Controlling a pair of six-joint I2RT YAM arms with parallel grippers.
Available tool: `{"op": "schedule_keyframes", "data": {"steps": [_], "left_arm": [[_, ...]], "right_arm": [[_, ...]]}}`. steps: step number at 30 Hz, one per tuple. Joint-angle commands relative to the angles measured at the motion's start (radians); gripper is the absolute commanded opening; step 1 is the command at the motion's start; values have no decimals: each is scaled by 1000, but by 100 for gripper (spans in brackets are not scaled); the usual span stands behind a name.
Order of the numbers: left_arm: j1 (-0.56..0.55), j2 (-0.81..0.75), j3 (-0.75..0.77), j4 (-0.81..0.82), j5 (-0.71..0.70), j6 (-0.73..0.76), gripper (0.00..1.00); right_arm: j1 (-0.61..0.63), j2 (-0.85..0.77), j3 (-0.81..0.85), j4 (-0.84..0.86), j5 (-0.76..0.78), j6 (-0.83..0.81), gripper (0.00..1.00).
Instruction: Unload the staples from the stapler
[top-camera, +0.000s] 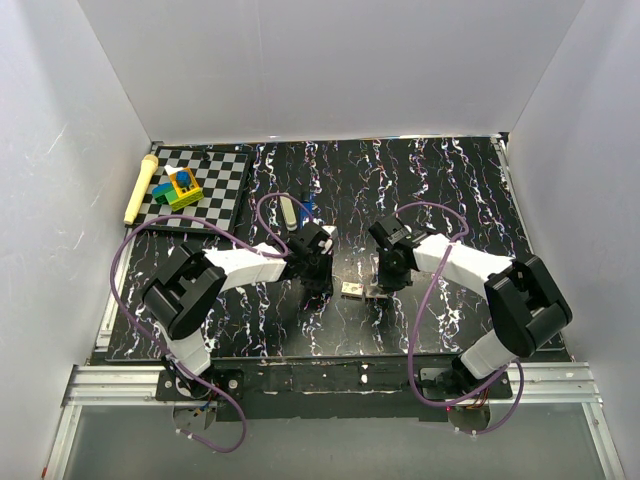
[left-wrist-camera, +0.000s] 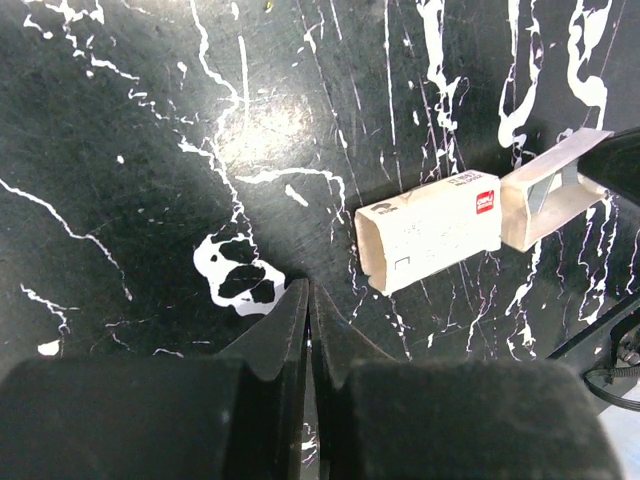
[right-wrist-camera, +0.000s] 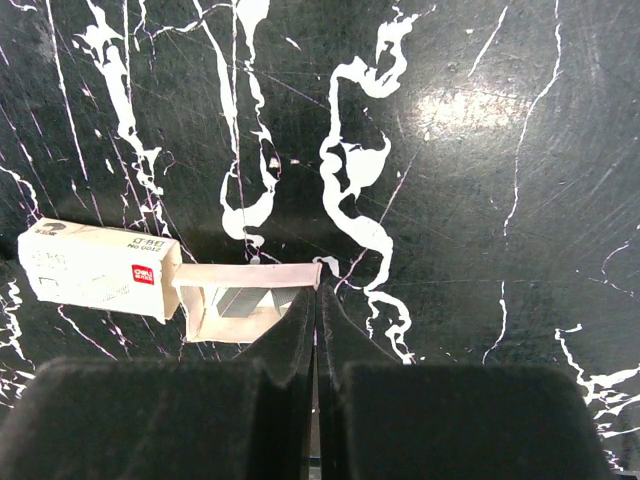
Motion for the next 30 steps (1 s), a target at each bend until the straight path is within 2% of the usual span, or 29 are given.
{"op": "schedule_keyframes", "data": {"steps": [1,30], "left_arm": [[-7,16,34,13,6,1,0],[-14,28,45,18,15,11,0]], "right_arm": [[7,10,40,-16,9,6,1],[13,74,87,-13,-17,-5,1]]}}
